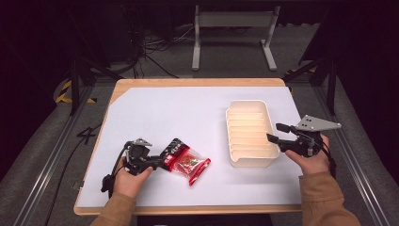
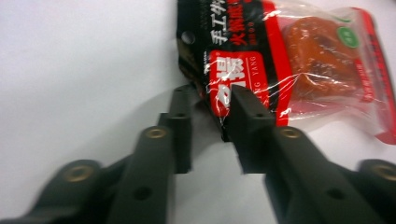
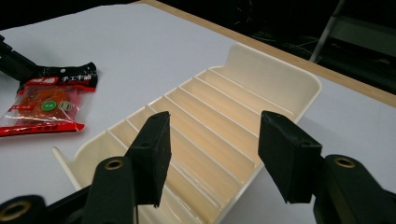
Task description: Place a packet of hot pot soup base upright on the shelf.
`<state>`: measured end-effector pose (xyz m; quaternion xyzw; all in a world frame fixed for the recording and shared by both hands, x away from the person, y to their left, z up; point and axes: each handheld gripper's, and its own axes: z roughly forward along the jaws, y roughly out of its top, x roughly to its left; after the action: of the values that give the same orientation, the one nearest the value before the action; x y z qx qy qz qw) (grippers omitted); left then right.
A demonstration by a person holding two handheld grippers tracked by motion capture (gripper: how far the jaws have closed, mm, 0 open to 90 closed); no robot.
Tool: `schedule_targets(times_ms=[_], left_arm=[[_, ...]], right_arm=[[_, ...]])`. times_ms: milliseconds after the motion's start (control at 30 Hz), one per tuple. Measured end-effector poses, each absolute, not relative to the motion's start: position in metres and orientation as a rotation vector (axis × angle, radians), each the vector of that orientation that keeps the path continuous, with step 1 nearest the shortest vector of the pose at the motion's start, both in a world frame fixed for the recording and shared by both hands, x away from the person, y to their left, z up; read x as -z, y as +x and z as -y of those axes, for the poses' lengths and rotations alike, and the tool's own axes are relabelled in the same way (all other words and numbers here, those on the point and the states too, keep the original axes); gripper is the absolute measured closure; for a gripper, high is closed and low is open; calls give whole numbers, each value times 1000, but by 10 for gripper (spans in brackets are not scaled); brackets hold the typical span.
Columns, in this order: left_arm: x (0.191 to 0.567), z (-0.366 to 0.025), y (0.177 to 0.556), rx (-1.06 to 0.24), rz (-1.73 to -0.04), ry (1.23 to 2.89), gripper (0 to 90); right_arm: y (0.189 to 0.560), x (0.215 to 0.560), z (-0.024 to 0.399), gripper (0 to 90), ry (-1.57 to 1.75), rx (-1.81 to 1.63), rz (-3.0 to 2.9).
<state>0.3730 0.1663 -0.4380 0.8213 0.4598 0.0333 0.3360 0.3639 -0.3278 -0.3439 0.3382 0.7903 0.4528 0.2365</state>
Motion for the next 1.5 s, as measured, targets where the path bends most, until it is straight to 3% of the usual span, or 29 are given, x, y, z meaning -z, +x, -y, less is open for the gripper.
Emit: schedule_targets(times_ms=[167, 767, 1500], left_arm=[[438, -164, 373, -99, -1190, 2143, 899], [398, -169, 356, -168, -1014, 2025, 900], [335, -159, 315, -391, -719, 2005, 900]], right_arm=[[364, 344, 327, 439, 925, -1238, -2171], [362, 342, 328, 439, 923, -1243, -2161], [357, 336, 317, 442, 866, -1293, -2175]])
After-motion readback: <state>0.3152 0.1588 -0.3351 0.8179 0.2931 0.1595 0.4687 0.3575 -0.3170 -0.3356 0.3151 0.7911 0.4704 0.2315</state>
